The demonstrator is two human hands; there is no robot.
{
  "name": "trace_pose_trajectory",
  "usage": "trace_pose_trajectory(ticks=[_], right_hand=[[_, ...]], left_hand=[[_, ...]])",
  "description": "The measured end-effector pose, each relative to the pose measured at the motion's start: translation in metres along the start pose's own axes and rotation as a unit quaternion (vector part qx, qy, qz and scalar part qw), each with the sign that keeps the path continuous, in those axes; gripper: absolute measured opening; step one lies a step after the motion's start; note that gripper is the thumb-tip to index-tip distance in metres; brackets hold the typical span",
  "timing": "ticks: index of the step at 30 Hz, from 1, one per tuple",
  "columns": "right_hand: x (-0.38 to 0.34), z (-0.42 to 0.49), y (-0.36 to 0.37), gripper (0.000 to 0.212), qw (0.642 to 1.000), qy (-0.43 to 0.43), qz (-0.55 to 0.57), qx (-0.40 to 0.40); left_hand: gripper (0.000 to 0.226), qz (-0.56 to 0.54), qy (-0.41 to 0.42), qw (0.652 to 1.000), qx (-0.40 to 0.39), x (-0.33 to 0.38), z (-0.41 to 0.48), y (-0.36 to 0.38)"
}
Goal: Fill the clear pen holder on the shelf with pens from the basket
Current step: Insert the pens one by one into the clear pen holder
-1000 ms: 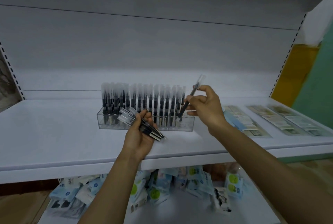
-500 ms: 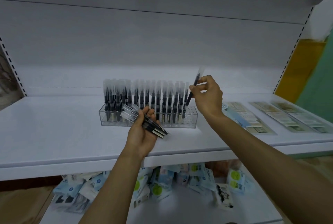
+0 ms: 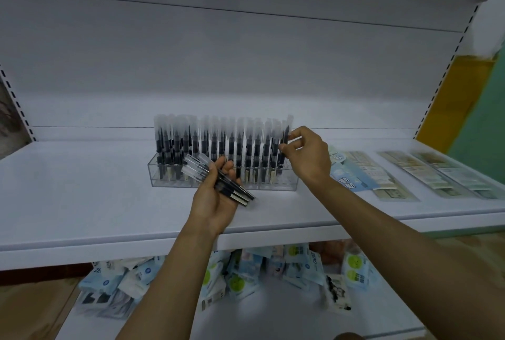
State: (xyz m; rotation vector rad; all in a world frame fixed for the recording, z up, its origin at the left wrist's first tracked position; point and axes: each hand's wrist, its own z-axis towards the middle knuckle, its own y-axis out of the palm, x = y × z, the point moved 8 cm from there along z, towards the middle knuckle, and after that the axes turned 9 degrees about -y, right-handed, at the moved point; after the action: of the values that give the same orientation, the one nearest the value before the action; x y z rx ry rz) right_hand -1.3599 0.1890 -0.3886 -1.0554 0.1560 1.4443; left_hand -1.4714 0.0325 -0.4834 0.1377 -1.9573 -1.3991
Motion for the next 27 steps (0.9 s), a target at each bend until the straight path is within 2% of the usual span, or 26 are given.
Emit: trace_pose_trajectory(ticks=[5,9,12,14,16,20,24,27], right_hand=[[0.005,-0.005,0.008,0.011,1.000,0.000,-0.010,-0.015],[0.013,-0.007,0.007,0.028,0.999,-0.001,0.032,-0.001],[0.003,-0.019,-0.005,0.024,0.993,-0.070,0.059,0.071],[-0.012,-0.031,-0.006,0.017,0.987,-0.116,0.082,0.082],[-0.025,-0.041,0.007,0.013,0.986,-0.133,0.093,0.029],[-0.043,-0.057,0.046,0.009,0.980,-0.112,0.085,-0.141],[-0.049,-0.064,0.065,0.017,0.971,-0.118,0.056,-0.199],[-0.048,-0.062,0.068,0.012,0.971,-0.116,0.040,-0.205]], left_hand=[[0.028,0.016,-0.001,1.000,0.001,0.000,0.000,-0.001],[0.029,0.032,-0.002,0.999,-0.004,0.000,0.000,0.000],[0.030,0.039,0.002,0.999,-0.009,0.000,-0.001,0.003],[0.031,0.052,0.005,0.999,-0.016,0.000,-0.001,0.005],[0.033,0.058,0.003,0.998,-0.025,-0.001,-0.002,0.008],[0.036,0.037,-0.015,0.998,-0.044,-0.004,-0.005,0.012],[0.038,0.060,-0.015,0.996,-0.064,-0.006,-0.007,0.016],[0.039,0.085,-0.011,0.994,-0.071,-0.005,-0.006,0.018]])
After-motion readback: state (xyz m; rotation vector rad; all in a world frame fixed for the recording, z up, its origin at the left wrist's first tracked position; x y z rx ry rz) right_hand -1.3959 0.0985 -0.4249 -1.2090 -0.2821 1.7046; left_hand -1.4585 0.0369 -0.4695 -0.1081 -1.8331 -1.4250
